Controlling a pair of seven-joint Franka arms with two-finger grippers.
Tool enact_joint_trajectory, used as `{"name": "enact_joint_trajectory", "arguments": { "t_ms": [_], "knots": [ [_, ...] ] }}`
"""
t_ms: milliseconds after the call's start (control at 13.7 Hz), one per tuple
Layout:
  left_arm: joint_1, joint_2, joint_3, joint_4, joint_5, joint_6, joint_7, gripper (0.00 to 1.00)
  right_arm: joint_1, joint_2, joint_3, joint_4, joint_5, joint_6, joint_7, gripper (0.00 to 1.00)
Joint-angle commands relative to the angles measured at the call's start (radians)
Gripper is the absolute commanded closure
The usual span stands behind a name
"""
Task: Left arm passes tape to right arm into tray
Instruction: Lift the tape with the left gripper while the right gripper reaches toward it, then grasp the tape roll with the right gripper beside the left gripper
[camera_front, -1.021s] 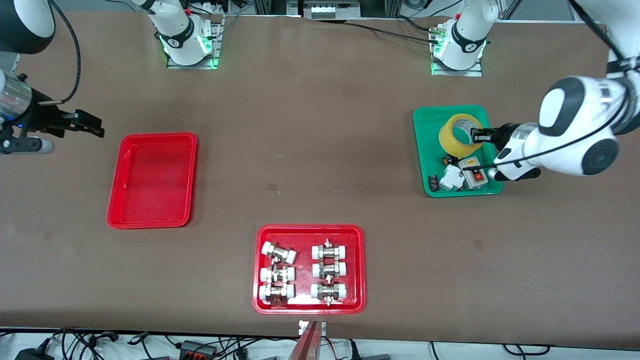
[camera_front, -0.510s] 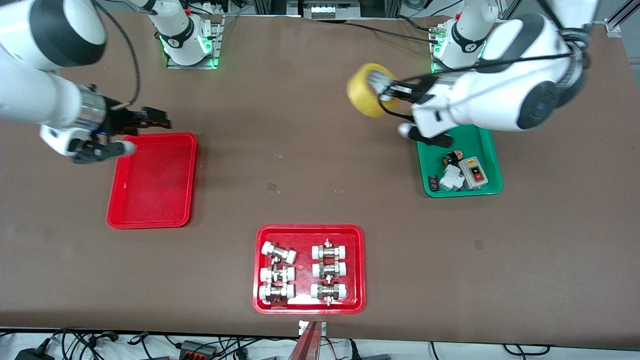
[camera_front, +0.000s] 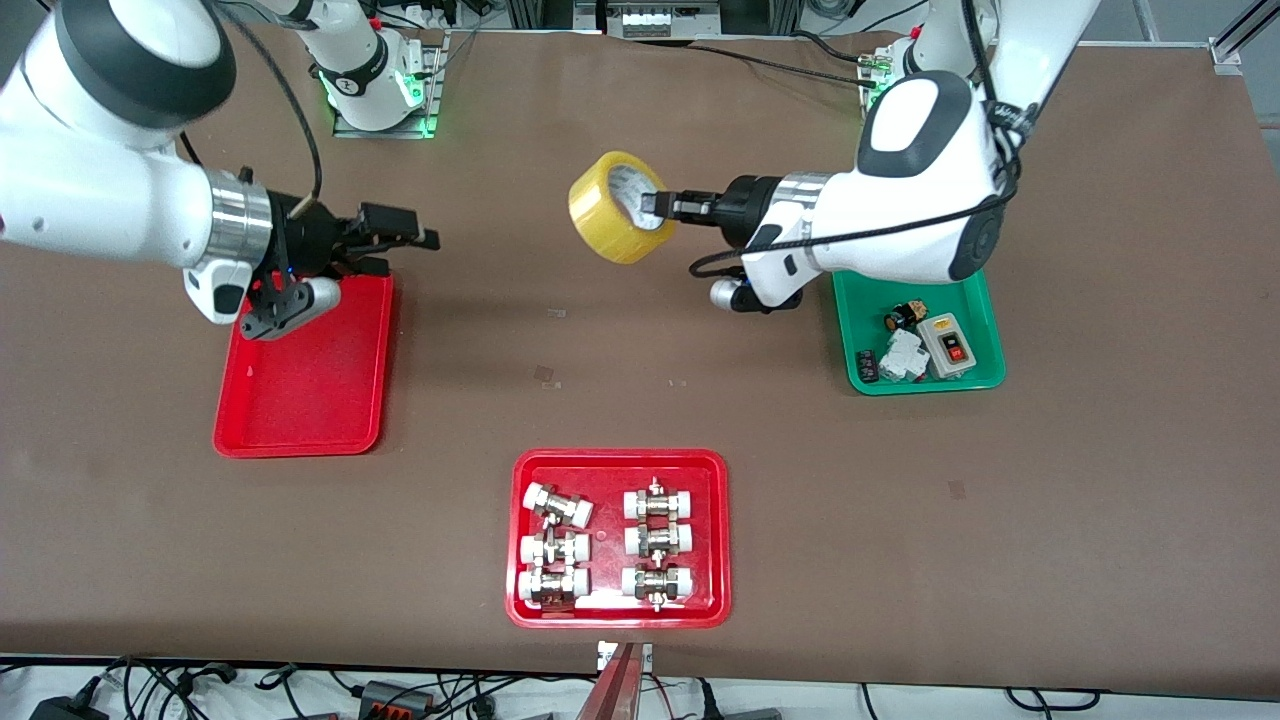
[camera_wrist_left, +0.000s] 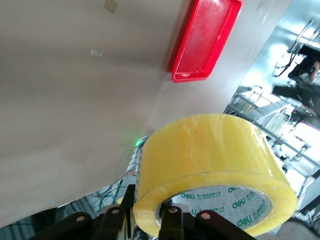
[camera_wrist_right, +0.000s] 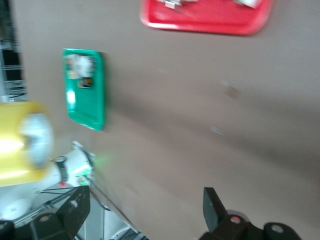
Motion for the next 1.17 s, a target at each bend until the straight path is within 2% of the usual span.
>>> {"name": "enact_joint_trajectory", "arguments": {
  "t_ms": [0,438,729,1094],
  "knots": [
    [-0.003,0.005,0.000,0.037,-0.023,0.004,-0.033,1.00,0.072,0.007,-0.010,0.042,0.088,0.071,0.005,0.00],
    [0.012,-0.001,0.000,0.037,-0.022,-0.001,-0.033,1.00,0.198,0.044,-0.010,0.072,0.095,0.211,0.129,0.00],
    [0.020,-0.002,0.002,0.037,-0.023,-0.002,-0.034,1.00,0.253,0.065,-0.010,0.129,0.092,0.237,0.230,0.00],
    [0.020,-0.002,0.002,0.037,-0.023,-0.004,-0.034,1.00,0.264,0.079,-0.010,0.129,0.088,0.261,0.220,0.00]
  ]
}}
